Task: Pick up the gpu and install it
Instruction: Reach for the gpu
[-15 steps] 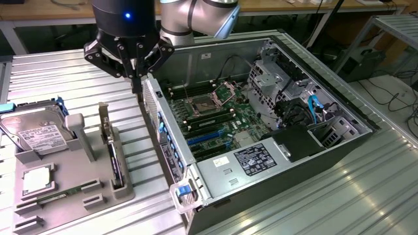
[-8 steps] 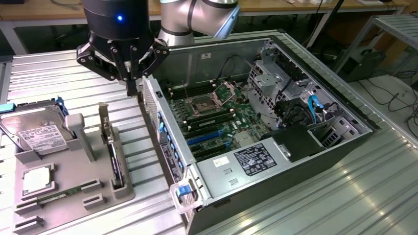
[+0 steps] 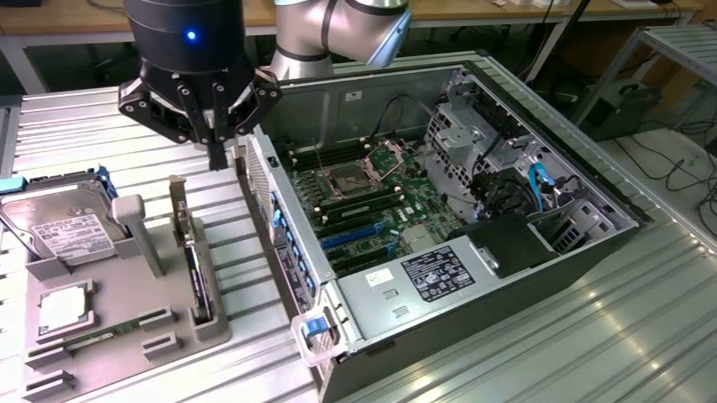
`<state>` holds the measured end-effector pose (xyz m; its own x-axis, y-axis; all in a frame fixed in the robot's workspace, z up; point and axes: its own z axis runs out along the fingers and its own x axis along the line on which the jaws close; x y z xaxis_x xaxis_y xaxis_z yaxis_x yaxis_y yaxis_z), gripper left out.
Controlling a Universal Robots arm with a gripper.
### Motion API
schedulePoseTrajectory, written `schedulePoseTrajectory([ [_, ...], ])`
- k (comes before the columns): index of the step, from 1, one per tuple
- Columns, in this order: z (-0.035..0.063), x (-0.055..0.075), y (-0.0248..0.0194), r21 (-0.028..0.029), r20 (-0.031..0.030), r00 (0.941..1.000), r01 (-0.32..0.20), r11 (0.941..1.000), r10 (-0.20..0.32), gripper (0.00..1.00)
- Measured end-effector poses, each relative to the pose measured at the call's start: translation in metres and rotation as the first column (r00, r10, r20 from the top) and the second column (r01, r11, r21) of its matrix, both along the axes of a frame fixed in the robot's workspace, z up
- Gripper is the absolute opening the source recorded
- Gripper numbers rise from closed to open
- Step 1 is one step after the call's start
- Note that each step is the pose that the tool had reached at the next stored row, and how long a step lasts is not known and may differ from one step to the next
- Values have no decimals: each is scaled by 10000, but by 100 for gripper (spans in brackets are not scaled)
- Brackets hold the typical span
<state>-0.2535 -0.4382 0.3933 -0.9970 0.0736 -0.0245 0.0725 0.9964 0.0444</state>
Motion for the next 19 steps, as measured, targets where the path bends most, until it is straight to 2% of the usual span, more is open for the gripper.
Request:
schedulePoseTrajectory([
  [19,0,-238,-118,0,0,10000,-14,10000,14,11],
])
